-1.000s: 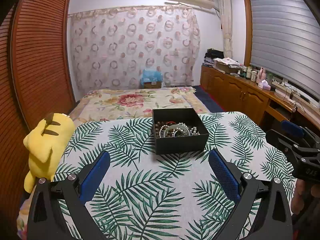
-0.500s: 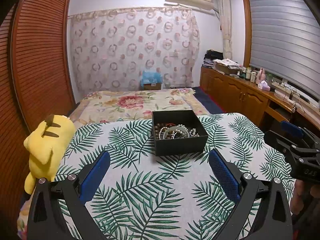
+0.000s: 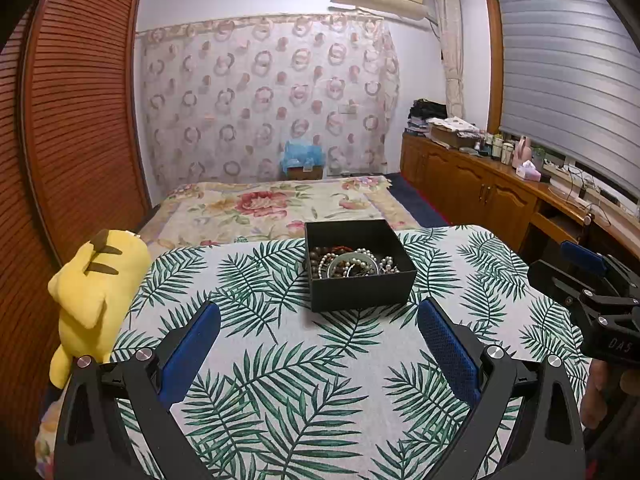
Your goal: Organize jewelry
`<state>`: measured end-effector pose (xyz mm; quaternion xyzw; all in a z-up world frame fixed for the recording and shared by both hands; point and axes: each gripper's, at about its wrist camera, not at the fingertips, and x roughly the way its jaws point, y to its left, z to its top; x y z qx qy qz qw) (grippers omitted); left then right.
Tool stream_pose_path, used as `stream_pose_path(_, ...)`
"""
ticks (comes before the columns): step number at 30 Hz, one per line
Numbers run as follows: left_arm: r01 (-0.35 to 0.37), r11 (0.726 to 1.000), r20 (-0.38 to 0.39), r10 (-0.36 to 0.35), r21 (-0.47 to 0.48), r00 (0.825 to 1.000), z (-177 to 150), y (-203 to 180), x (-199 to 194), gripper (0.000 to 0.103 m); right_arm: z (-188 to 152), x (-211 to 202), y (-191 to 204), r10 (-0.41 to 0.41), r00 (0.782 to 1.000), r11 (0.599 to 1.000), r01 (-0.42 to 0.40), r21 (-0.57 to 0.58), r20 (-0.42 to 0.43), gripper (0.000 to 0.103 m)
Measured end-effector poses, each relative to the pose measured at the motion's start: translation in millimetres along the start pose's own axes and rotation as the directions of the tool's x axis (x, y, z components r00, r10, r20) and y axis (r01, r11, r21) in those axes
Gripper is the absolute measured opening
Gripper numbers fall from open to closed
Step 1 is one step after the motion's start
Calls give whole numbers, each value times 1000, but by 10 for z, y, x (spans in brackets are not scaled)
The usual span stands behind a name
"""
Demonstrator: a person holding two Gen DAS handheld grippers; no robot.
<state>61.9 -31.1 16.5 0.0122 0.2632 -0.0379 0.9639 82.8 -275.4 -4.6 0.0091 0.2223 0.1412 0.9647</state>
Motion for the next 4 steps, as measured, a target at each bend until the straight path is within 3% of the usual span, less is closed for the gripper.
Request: stream_pose_path(4, 0, 1000, 0, 0, 1, 1000, -2, 1, 1, 95, -4, 2, -10, 0, 1000, 1000, 0, 0, 0, 100)
